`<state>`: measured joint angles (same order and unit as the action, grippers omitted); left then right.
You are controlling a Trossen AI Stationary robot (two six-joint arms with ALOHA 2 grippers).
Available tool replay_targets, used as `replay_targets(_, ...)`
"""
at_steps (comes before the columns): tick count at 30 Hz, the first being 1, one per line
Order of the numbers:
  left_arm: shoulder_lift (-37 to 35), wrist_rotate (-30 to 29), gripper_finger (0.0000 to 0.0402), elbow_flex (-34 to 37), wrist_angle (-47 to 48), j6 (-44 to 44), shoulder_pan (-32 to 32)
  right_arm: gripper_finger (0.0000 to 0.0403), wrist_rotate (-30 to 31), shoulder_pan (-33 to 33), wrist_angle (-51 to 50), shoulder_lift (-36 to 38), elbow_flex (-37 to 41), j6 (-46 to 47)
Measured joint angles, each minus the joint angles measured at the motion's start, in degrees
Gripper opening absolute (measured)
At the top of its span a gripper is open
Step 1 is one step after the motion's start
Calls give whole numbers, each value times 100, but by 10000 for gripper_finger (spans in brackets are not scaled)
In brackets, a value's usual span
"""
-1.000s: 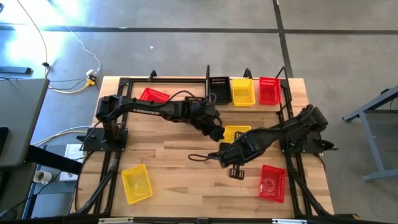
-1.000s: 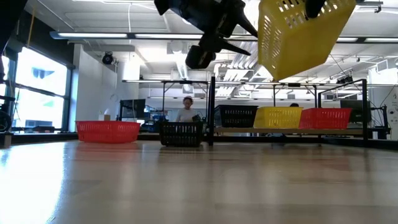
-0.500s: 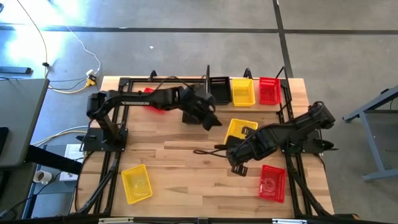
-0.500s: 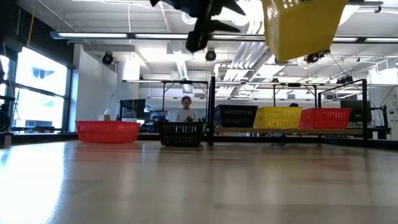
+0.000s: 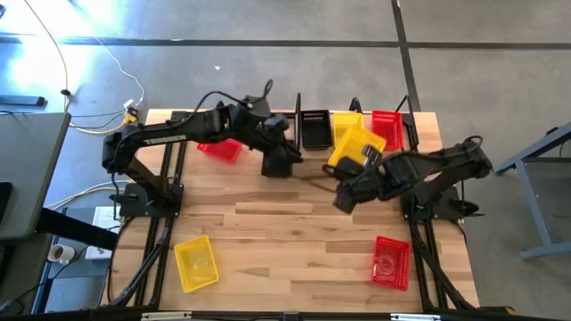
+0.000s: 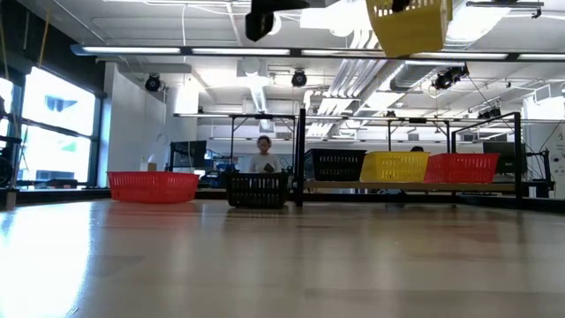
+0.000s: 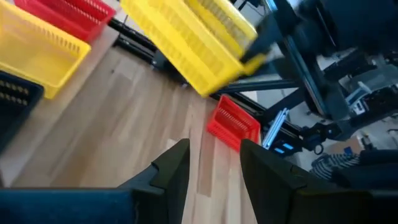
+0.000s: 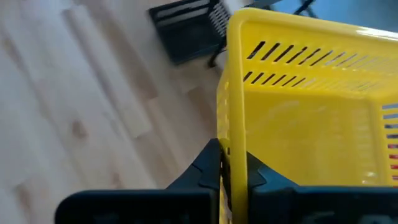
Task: Stack baskets on shelf by color
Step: Stack the top yellow basket on the yellow basket on the shelf
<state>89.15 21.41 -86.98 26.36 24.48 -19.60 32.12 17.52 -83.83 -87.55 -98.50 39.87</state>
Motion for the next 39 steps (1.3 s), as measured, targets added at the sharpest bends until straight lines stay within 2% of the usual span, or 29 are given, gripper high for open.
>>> replay_targets(12, -429, 6, 131, 0, 265, -279, -298, 0, 65, -1395, -54, 633, 0, -1626)
replay_targets(18, -497, 4, 131, -1, 260, -276, -504, 0, -168, -2170, 170, 944, 0, -2506)
replay_targets(26, -501, 3, 131, -2, 261, -263, -761, 0, -912, -3130, 699, 1036, 5, -3652)
replay_targets(28, -501, 4, 131, -2, 259, -263, -800, 0, -1067, -3321, 1017, 1084, 200, -3876)
replay_targets(33, -501, 6, 131, -2, 259, -247, -891, 0, -1337, -3753, 2038, 1569, 1336, -4258)
replay_targets(39, -501, 3, 131, -2, 259, -213, -935, 0, -2205, -4161, 3251, 2087, 2427, -5272)
